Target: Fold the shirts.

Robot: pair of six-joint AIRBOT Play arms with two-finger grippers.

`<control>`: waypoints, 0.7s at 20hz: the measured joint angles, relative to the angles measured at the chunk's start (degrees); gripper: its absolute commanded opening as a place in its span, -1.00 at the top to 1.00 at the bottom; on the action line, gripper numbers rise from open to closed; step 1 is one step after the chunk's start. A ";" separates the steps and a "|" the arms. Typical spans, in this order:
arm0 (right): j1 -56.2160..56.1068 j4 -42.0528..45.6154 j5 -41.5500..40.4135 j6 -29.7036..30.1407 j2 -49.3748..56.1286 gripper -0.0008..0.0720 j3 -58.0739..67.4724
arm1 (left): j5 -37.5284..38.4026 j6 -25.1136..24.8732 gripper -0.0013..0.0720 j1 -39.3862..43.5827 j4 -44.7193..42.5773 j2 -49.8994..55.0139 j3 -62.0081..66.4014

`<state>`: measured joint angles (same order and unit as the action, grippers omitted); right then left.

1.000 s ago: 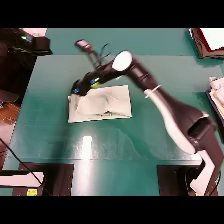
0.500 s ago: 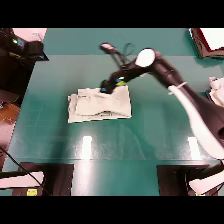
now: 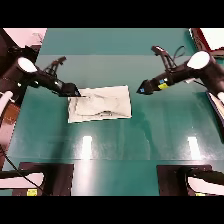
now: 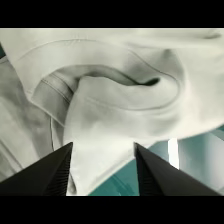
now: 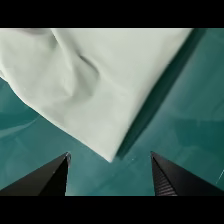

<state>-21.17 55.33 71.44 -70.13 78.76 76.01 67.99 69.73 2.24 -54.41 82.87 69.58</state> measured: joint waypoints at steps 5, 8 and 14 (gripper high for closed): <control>1.46 -0.09 -2.99 -1.22 -6.47 -0.56 -9.20 | -5.22 -4.00 -0.18 1.25 1.53 1.92 -4.00; 1.62 -0.24 -4.85 -1.64 -8.74 -0.56 -12.81 | -5.18 -6.03 0.90 1.46 2.08 2.36 -4.57; 1.75 -0.28 -6.43 -2.86 -10.12 -0.56 -14.97 | 0.20 -7.28 0.91 1.53 -0.59 -0.66 -2.34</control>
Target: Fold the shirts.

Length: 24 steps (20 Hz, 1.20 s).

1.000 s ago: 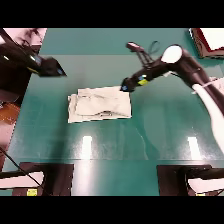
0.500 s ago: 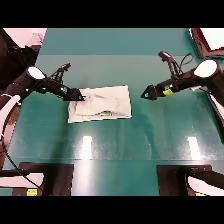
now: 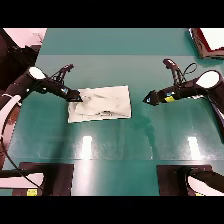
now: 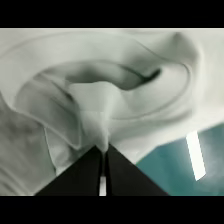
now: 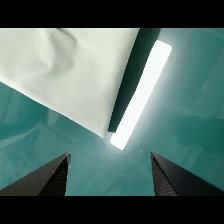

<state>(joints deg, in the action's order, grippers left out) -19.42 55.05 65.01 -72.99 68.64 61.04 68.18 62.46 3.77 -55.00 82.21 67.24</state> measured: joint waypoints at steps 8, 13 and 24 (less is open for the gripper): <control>0.15 0.02 -1.44 -1.42 -0.17 -0.72 -0.35 | 18.08 5.01 -0.97 0.04 -14.16 -6.47 -2.49; 1.95 -2.19 -1.05 -2.93 2.75 -0.72 -0.35 | 16.15 7.93 0.90 0.02 -13.05 -6.93 -1.46; -1.01 -22.43 -4.44 5.77 25.73 -0.72 3.19 | 5.81 4.90 0.90 0.04 2.21 -7.06 5.25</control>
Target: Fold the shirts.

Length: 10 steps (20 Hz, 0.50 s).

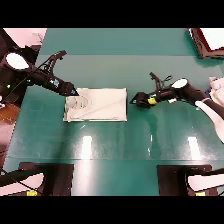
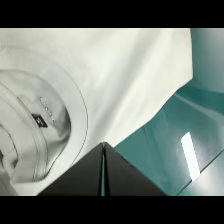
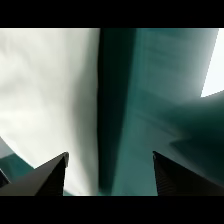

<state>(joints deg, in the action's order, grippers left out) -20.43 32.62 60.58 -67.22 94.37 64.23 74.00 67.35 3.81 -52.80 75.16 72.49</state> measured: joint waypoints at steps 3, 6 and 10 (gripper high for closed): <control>-3.48 -4.02 0.04 1.53 5.64 -0.71 5.42 | -1.51 -0.20 0.90 0.02 0.94 0.00 0.17; -7.19 -5.86 0.87 2.19 10.45 -0.56 11.17 | -2.29 -0.22 0.90 0.00 1.46 0.00 0.22; -10.38 -8.55 1.99 2.67 14.97 0.49 16.37 | -2.69 -0.26 0.90 0.00 1.73 0.00 0.22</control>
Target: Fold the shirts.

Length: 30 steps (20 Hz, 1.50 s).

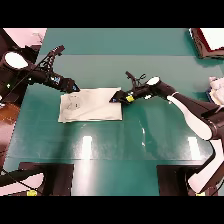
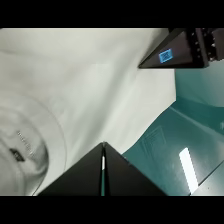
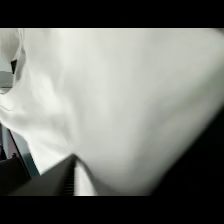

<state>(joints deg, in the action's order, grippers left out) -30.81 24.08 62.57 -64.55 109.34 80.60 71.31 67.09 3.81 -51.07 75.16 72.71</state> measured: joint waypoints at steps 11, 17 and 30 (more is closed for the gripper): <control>9.03 3.76 -0.28 -0.15 -9.77 0.94 1.42 | 0.68 0.72 0.91 0.24 2.67 0.00 0.00; 31.45 16.87 0.42 -4.94 -24.96 0.94 -0.87 | -4.15 2.99 0.91 6.32 3.76 0.00 0.00; 64.26 23.43 -2.16 -4.35 -18.08 0.95 20.48 | -14.43 4.87 0.91 22.97 3.85 0.09 0.00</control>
<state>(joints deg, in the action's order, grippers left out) 33.45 47.51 60.40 -68.90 91.26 101.08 56.88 71.96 26.79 -47.22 75.24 72.71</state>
